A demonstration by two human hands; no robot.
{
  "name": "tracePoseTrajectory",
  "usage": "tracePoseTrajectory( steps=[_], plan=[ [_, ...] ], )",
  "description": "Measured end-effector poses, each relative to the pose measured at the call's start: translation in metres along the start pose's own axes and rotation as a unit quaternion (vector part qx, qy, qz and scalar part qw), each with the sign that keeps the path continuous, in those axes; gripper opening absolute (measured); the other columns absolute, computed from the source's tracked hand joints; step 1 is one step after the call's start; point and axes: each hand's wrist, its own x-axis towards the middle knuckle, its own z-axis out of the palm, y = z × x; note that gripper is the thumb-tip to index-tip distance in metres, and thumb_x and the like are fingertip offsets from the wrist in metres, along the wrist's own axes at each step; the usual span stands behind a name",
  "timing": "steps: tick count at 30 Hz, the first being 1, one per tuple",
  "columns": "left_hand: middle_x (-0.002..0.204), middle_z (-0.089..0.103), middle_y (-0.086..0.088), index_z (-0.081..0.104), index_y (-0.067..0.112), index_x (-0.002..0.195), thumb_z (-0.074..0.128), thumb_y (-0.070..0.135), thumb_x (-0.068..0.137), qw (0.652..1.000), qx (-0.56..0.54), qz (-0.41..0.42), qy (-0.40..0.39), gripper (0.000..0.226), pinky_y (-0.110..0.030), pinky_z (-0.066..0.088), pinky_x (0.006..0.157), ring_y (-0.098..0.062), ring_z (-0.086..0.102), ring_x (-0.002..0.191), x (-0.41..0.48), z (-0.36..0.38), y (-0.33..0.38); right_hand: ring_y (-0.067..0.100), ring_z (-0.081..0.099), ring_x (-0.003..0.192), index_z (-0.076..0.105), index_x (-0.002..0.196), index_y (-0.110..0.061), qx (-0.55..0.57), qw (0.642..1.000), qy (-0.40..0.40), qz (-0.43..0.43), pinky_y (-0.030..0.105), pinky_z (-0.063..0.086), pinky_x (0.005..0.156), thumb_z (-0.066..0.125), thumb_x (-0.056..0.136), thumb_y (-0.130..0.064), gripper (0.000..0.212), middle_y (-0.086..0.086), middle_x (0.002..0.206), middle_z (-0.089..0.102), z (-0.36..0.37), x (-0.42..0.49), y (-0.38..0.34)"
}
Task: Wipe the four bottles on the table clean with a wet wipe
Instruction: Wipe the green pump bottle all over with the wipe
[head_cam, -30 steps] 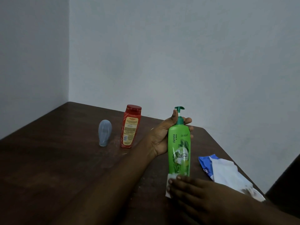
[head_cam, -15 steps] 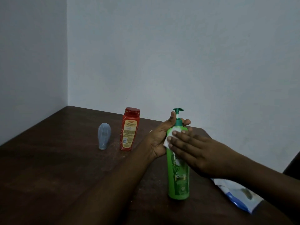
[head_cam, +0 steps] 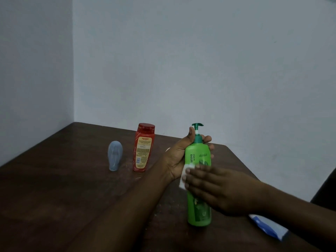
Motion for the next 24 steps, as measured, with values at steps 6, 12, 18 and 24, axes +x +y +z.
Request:
tracePoseTrajectory(
  steps=[6, 12, 18, 24],
  plan=[
    [0.109, 0.059, 0.001, 0.076, 0.009, 0.104, 0.074, 0.057, 0.082, 0.999, 0.032, -0.037, -0.021, 0.053, -0.027, 0.042, 0.098, -0.011, 0.050, 0.106, -0.003, 0.000, 0.004, 0.038, 0.045, 0.143, 0.054, 0.142, 0.002, -0.040, 0.985, 0.076, 0.148, 0.052, 0.043, 0.113, 0.054, 0.101, -0.018, 0.047, 0.023, 0.149, 0.051, -0.005, 0.012, 0.022],
    [0.132, 0.062, -0.016, 0.061, 0.001, 0.133, 0.056, 0.060, 0.096, 0.999, 0.022, -0.049, -0.002, 0.070, -0.042, 0.046, 0.112, -0.029, 0.059, 0.123, -0.003, -0.003, 0.001, 0.033, 0.045, 0.144, 0.053, 0.144, 0.001, 0.050, 0.947, 0.117, 0.296, 0.051, 0.045, 0.111, 0.043, 0.103, -0.024, 0.049, 0.020, 0.153, 0.048, 0.006, 0.005, 0.006],
    [0.133, 0.067, -0.016, 0.074, 0.005, 0.101, 0.062, 0.050, 0.092, 0.999, 0.043, 0.000, 0.016, 0.048, -0.052, 0.042, 0.116, -0.032, 0.062, 0.122, 0.002, -0.008, 0.000, 0.012, 0.048, 0.140, 0.050, 0.149, -0.010, 0.235, 0.840, 0.185, 0.453, 0.016, 0.038, 0.111, 0.052, 0.094, -0.011, 0.055, 0.005, 0.155, 0.049, 0.003, 0.010, -0.025],
    [0.134, 0.062, -0.016, 0.061, -0.003, 0.137, 0.062, 0.058, 0.088, 0.999, 0.049, -0.010, 0.015, 0.079, -0.046, 0.051, 0.106, -0.030, 0.060, 0.121, 0.000, -0.004, 0.000, 0.008, 0.072, 0.098, 0.072, 0.122, -0.025, 0.491, 0.593, 0.329, 0.547, 0.026, 0.056, 0.083, 0.051, 0.103, 0.000, 0.037, -0.006, 0.106, 0.078, -0.007, 0.039, -0.016]
  ],
)
